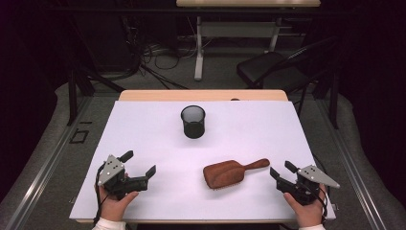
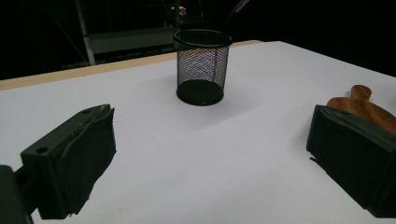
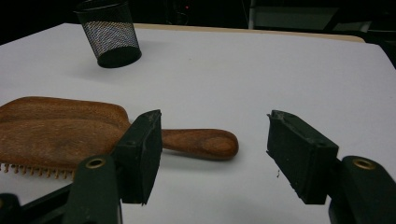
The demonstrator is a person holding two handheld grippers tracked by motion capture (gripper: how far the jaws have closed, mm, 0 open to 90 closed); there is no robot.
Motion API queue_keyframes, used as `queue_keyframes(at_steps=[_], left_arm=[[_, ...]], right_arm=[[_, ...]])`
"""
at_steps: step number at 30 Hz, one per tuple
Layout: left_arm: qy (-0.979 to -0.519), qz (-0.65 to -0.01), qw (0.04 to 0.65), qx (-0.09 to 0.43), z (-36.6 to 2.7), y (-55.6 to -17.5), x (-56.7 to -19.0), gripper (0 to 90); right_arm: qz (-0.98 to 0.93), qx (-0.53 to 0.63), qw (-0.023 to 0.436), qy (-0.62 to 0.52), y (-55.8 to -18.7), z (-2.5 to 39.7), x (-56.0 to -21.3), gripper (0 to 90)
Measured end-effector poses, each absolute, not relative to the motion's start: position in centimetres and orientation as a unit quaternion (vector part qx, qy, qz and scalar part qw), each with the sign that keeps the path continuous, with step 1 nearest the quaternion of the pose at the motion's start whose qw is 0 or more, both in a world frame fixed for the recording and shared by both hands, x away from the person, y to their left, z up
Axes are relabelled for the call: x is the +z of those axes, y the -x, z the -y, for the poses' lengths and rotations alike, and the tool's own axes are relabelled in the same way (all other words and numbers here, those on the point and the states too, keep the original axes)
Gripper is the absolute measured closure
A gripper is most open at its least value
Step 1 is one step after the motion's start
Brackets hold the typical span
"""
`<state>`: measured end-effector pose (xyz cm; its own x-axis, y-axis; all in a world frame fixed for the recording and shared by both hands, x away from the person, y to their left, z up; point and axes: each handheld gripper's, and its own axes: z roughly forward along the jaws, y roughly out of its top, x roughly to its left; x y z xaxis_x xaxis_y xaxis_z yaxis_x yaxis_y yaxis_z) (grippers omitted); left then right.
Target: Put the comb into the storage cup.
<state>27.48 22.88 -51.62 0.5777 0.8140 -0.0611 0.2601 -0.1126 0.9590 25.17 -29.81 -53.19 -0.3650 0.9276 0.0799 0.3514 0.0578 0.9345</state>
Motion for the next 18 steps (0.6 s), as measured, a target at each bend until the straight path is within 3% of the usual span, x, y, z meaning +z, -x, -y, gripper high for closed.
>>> queue_keyframes(at_steps=[13, 18], left_arm=[[-0.702, -0.38, 0.543, 0.26, -23.0, -26.9, -51.5, 1.6], [-0.7, -0.384, 0.543, 0.26, -23.1, -26.8, -51.5, 1.6]], right_arm=[[-0.688, 0.48, 0.285, -0.463, -26.0, 28.8, -52.4, 41.8], [-0.699, 0.46, 0.269, -0.477, -26.8, 28.4, -52.1, 57.7]])
